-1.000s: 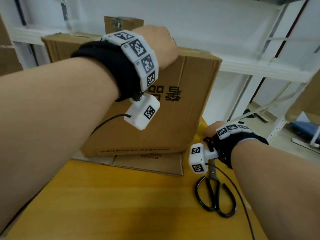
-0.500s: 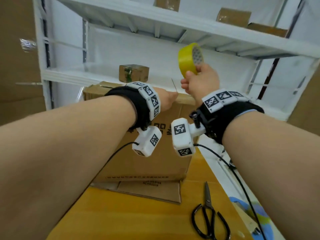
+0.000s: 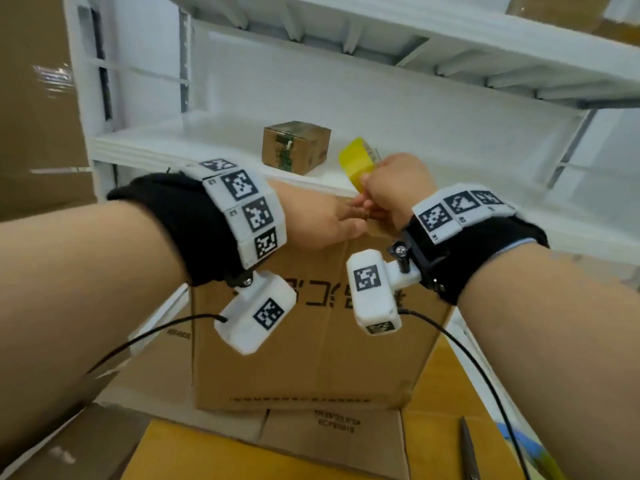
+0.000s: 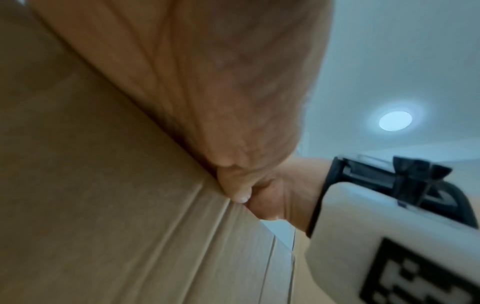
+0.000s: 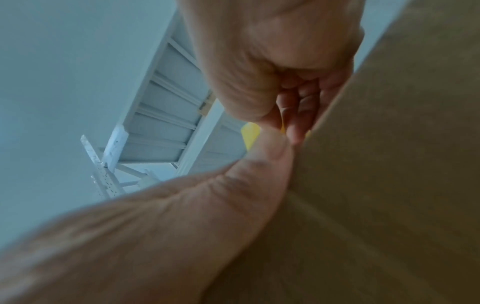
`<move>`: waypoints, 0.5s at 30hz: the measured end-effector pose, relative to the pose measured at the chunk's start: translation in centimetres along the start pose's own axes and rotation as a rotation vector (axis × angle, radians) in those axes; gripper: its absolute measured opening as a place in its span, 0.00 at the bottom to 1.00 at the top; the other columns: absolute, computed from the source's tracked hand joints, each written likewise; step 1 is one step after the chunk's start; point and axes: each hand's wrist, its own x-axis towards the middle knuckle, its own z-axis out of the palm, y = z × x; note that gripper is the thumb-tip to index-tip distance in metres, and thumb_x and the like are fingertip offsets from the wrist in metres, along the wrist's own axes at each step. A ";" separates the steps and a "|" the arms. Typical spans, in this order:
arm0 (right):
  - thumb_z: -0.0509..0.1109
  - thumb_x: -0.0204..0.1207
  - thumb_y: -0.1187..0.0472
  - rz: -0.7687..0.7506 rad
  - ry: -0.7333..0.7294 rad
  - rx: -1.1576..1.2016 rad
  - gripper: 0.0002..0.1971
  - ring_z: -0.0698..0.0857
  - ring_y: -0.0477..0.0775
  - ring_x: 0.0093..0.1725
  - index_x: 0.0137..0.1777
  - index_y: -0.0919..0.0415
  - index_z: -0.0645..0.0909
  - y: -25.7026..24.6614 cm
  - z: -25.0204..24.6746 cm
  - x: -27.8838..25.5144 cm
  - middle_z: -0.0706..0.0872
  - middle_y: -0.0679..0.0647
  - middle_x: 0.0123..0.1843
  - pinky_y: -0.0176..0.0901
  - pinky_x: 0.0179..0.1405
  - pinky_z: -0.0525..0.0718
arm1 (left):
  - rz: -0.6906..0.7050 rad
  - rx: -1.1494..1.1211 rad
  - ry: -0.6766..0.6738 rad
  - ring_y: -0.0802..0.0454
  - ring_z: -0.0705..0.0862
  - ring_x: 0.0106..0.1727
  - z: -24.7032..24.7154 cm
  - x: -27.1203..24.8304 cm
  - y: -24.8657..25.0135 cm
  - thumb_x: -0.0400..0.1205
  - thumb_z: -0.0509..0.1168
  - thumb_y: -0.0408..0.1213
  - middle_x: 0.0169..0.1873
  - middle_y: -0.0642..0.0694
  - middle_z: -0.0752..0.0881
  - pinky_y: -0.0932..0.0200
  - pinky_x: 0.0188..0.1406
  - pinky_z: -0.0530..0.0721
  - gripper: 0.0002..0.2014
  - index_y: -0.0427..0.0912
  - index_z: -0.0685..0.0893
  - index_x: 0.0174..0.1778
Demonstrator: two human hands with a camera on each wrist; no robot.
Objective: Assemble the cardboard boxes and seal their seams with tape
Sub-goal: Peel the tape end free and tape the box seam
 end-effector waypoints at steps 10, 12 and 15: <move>0.66 0.84 0.55 0.057 0.071 -0.197 0.15 0.83 0.62 0.64 0.69 0.54 0.78 -0.2 0.8 0.4 0.86 0.57 0.64 0.42 0.51 0.70 | -0.009 -0.168 0.006 0.52 0.58 0.83 -0.4 0.1 -1.6 0.87 0.49 0.56 0.84 0.50 0.55 0.52 0.81 0.59 0.32 0.49 0.49 0.85; 0.65 0.84 0.55 0.097 0.049 -0.207 0.13 0.83 0.61 0.60 0.67 0.53 0.77 -0.8 0.8 0.2 0.86 0.57 0.59 0.43 0.49 0.71 | -0.058 -0.279 -0.034 0.52 0.56 0.84 -1.5 -0.4 -1.8 0.86 0.54 0.56 0.84 0.49 0.54 0.54 0.81 0.56 0.34 0.50 0.49 0.85; 0.63 0.82 0.51 0.133 0.037 -0.199 0.08 0.86 0.55 0.52 0.60 0.46 0.73 -0.4 0.9 -0.3 0.89 0.50 0.51 0.46 0.49 0.78 | -0.177 -0.215 -0.124 0.51 0.49 0.85 -2.4 -1.0 -2.8 0.86 0.53 0.56 0.85 0.47 0.48 0.52 0.81 0.50 0.33 0.49 0.52 0.85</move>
